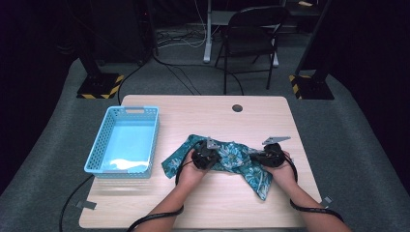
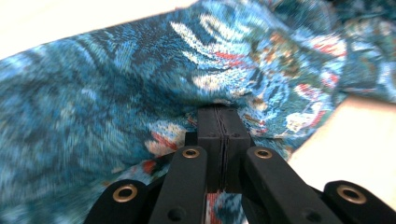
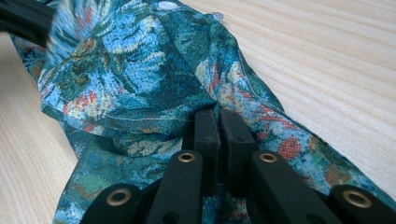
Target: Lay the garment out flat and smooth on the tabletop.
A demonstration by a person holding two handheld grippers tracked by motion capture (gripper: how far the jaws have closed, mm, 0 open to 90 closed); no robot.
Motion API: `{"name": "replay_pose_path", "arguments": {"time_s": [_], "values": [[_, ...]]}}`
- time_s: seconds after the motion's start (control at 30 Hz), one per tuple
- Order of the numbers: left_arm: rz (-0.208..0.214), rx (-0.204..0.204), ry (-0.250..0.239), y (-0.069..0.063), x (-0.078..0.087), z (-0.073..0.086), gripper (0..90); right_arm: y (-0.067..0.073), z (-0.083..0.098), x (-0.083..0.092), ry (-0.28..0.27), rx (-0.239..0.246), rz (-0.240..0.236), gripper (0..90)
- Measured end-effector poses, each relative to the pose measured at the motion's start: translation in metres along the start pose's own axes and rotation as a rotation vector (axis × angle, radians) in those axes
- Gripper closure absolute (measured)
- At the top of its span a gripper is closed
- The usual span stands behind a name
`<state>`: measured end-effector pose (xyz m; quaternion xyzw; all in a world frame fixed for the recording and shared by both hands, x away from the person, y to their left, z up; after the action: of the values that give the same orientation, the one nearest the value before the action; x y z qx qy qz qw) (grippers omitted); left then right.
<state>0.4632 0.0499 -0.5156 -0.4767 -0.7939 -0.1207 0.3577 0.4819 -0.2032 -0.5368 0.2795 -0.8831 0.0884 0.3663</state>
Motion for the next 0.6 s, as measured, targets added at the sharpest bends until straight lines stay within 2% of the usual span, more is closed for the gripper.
{"name": "replay_pose_path", "arguments": {"time_s": [0.2,0.3,0.4,0.6], "values": [[-0.004,-0.031,-0.033,-0.007,0.029,-0.003,89.2,0.003,-0.001,0.002,0.002,0.021,0.009,86.5],[-0.008,-0.048,-0.048,-0.011,0.045,-0.006,89.2,0.006,-0.004,0.006,-0.014,0.026,-0.002,86.5],[-0.017,-0.071,-0.053,-0.015,0.062,-0.008,89.2,0.013,-0.013,0.02,-0.049,0.057,-0.027,86.5],[-0.029,-0.081,-0.064,-0.022,0.105,-0.006,89.2,0.037,-0.03,0.059,-0.099,0.173,-0.107,86.5]]}}
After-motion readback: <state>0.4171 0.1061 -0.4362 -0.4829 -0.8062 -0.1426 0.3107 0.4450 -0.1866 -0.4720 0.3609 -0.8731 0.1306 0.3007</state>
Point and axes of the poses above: each handheld gripper's, and its own axes: x roughly backward along the jaws, z roughly out of its underside, y roughly to its left, the point moved 3 cm from there along -x, roughly forward along the jaws, and after that the axes turned 11 degrees about z, right-handed, at the moved point
